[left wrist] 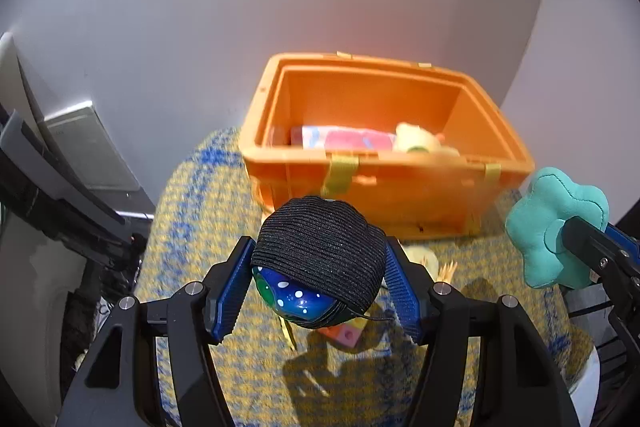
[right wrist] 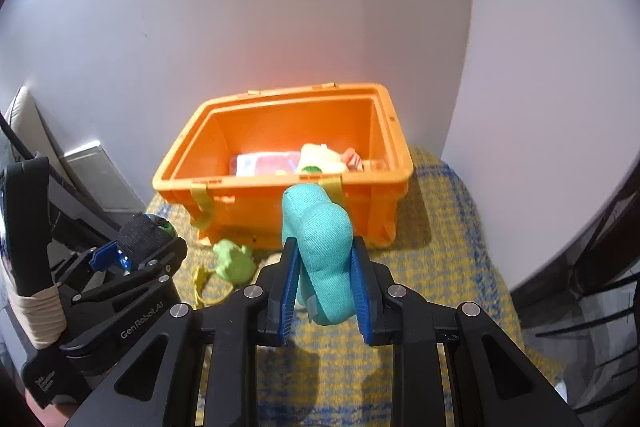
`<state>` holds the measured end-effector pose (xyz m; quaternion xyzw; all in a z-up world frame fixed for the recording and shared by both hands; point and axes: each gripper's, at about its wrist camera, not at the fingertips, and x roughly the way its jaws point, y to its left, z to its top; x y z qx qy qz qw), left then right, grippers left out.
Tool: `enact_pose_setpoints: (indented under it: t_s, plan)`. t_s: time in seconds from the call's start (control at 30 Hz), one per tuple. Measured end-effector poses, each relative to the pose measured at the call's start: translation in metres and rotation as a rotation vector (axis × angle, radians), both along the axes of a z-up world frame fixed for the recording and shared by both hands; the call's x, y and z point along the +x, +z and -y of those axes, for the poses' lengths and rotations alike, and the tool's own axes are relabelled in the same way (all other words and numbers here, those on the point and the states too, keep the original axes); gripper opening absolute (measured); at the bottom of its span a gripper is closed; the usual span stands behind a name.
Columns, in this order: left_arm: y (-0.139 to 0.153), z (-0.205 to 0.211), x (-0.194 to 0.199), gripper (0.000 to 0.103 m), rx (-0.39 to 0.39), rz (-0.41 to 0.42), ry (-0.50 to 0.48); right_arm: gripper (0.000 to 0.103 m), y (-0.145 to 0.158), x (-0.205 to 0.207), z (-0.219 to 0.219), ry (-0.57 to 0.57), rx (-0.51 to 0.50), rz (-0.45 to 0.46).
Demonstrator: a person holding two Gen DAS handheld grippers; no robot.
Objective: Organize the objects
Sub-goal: 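Carry the ball and teal flower over the crate and open both tools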
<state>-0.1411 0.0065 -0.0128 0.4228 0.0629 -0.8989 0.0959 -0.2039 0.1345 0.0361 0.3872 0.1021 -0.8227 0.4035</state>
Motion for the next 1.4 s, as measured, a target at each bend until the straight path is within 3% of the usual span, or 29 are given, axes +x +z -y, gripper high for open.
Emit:
enact_pose_setpoints:
  t_s: [0.77,1.4]
  plan:
    - [0.038,0.022,-0.081,0.062,-0.034,-0.049,-0.024,0.025,0.027,-0.060,0.063,-0.016,-0.037,-0.038]
    - [0.011,0.041,-0.135,0.064,-0.017,0.006,-0.022,0.027,-0.002,-0.096,0.113,-0.002,0.016,-0.006]
